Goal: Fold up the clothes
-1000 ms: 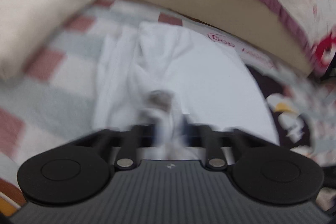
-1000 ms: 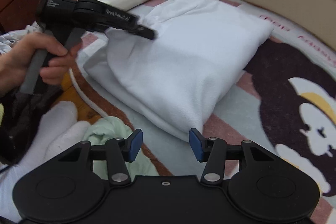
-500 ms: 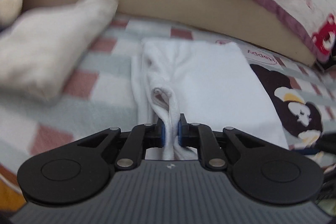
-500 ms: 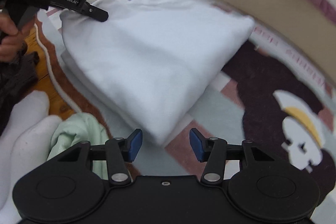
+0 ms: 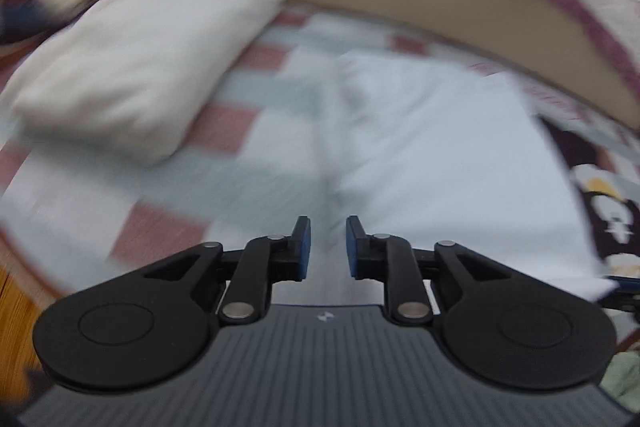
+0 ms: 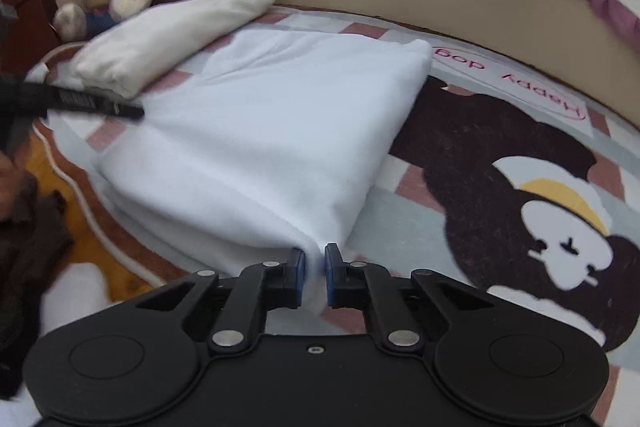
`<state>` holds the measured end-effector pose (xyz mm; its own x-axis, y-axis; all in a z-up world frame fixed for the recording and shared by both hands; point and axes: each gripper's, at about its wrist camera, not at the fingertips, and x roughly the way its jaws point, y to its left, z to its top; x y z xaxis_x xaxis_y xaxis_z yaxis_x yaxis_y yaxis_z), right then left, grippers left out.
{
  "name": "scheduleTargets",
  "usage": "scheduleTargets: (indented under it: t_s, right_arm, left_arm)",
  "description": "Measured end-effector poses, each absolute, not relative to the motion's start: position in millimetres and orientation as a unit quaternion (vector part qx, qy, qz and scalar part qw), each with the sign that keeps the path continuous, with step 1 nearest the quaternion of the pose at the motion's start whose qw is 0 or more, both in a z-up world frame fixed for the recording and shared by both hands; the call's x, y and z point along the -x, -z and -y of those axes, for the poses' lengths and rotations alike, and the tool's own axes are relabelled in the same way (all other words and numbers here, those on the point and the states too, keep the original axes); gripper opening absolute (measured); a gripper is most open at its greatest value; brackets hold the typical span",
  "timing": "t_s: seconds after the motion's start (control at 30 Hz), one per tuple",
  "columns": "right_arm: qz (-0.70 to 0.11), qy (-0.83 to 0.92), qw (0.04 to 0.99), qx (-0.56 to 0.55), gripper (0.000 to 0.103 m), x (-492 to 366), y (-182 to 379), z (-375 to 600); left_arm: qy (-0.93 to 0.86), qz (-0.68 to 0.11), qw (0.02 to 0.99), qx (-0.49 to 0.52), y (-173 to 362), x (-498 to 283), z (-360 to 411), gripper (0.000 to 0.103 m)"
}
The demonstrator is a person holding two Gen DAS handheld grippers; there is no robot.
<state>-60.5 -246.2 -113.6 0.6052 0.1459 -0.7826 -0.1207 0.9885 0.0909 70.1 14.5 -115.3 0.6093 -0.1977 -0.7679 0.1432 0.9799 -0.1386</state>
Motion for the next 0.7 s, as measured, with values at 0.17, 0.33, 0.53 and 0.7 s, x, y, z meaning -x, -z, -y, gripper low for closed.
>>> scheduleTargets:
  t_s: [0.17, 0.33, 0.53, 0.7]
  right_arm:
    - [-0.484, -0.110, 0.866, -0.053, 0.013, 59, 111, 246]
    - [-0.472, -0.125, 0.860, -0.151, 0.021, 53, 93, 264]
    - [-0.425, -0.120, 0.893, -0.090, 0.034, 35, 61, 250]
    - [-0.383, -0.157, 0.910, -0.011, 0.041, 3, 59, 222]
  left_arm:
    - [0.115, -0.411, 0.901, 0.074, 103, -48, -33, 0.021]
    - [0.184, -0.357, 0.911, 0.096, 89, -38, -18, 0.040]
    - [0.206, -0.326, 0.920, 0.073, 75, -33, 6, 0.032]
    - [0.239, -0.319, 0.914, 0.081, 70, -35, 18, 0.032]
